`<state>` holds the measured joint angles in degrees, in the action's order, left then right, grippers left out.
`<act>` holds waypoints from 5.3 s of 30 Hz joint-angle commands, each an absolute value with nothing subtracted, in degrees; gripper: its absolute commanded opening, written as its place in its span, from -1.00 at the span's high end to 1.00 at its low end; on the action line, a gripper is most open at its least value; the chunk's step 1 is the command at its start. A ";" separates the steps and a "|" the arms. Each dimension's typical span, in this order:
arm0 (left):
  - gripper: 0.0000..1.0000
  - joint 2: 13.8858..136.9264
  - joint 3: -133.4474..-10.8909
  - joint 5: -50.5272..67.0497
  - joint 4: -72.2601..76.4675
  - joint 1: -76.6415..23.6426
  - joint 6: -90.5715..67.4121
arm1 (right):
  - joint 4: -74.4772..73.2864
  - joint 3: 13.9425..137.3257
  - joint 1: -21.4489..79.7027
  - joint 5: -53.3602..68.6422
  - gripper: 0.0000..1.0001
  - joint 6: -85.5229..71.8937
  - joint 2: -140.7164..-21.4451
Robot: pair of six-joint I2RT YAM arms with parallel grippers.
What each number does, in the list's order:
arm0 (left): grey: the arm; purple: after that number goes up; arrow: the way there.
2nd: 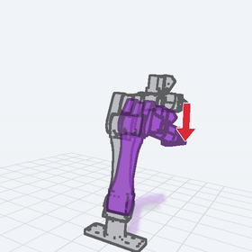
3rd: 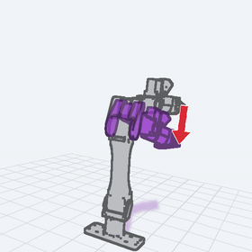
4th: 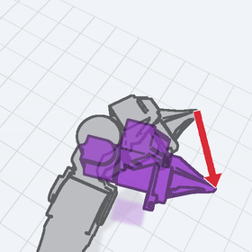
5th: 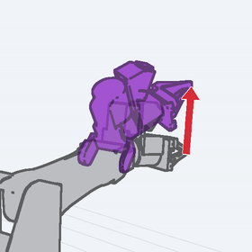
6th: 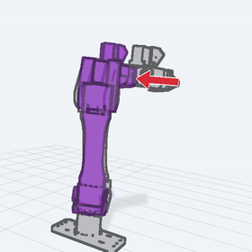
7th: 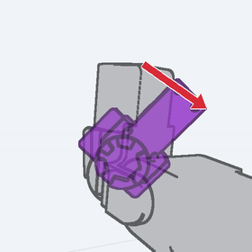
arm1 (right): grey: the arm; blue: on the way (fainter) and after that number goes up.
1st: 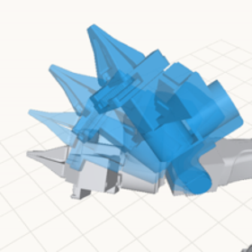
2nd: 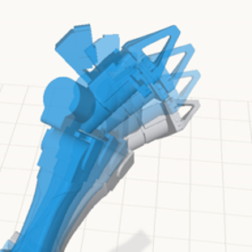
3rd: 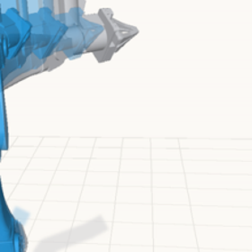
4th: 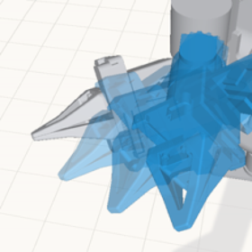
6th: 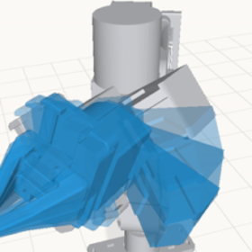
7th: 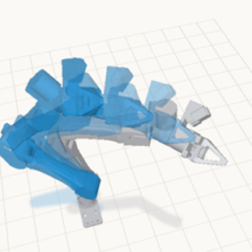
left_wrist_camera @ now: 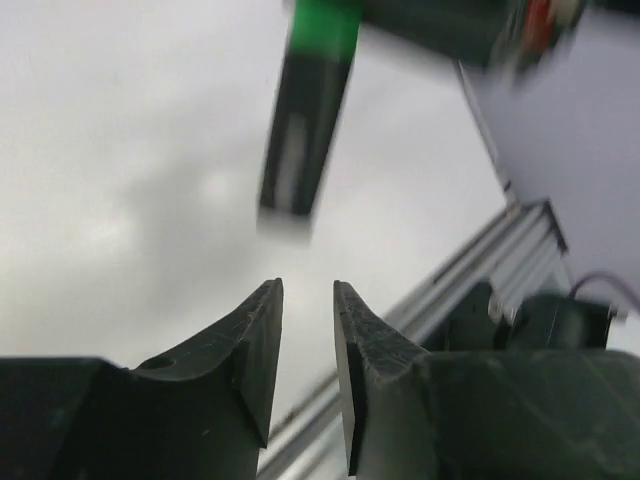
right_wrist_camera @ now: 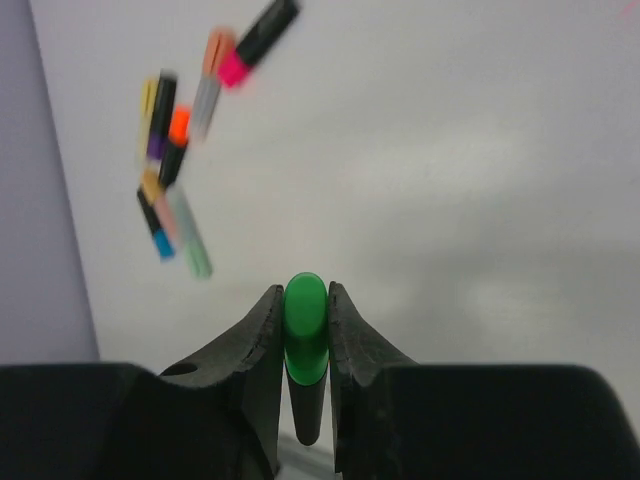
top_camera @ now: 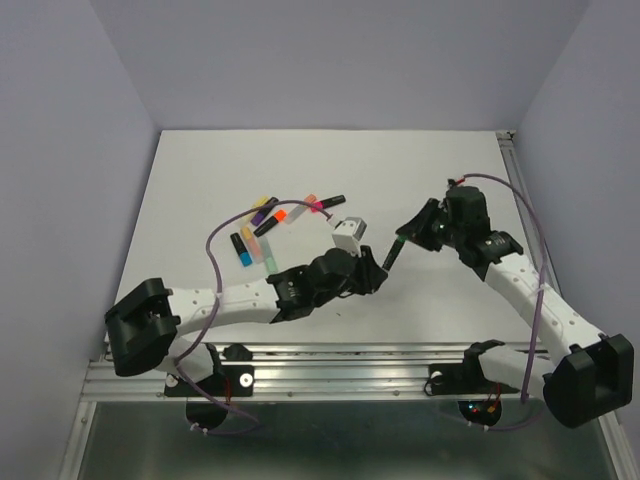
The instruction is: Open the pen caps
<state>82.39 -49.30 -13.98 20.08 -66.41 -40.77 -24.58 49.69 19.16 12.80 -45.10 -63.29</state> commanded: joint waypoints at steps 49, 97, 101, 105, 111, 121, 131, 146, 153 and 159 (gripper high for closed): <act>-0.98 76.82 -56.17 28.83 32.69 -54.58 -33.13 | 23.10 42.80 13.62 52.99 0.99 -52.99 -55.64; 1.00 59.24 -35.77 21.45 45.62 -57.39 -38.68 | 37.12 50.30 14.23 41.18 0.99 -41.72 -68.57; 1.00 58.97 -36.38 19.52 45.26 -57.31 -38.67 | 34.03 45.71 14.68 49.30 0.99 -43.34 -64.52; 1.00 59.94 -38.58 19.33 43.25 -57.04 -38.67 | 24.63 44.12 16.34 48.61 0.99 -36.93 -59.86; 0.52 63.63 -43.68 22.67 40.96 -57.04 -38.94 | 21.18 43.59 18.10 48.61 0.99 -36.65 -59.24; 0.08 65.22 -45.09 21.54 40.87 -57.04 -39.81 | 20.83 42.45 19.51 46.94 0.99 -37.44 -59.41; -0.10 64.51 -44.65 18.28 40.34 -57.04 -39.64 | 23.73 39.47 19.78 46.84 0.99 -40.78 -58.10; 0.01 64.60 -44.74 16.70 39.37 -56.78 -40.16 | 21.53 37.97 20.48 50.97 0.99 -40.52 -56.25; 0.98 65.30 -45.44 18.10 39.29 -56.87 -40.17 | 22.06 37.88 20.48 51.50 0.99 -40.34 -56.86; 1.00 64.08 -42.99 16.70 41.13 -56.87 -40.78 | 20.31 38.32 20.57 50.55 0.99 -37.71 -56.60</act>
<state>67.02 -41.17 16.49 31.88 -56.29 -39.31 22.39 39.24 20.01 52.36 -43.59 -56.51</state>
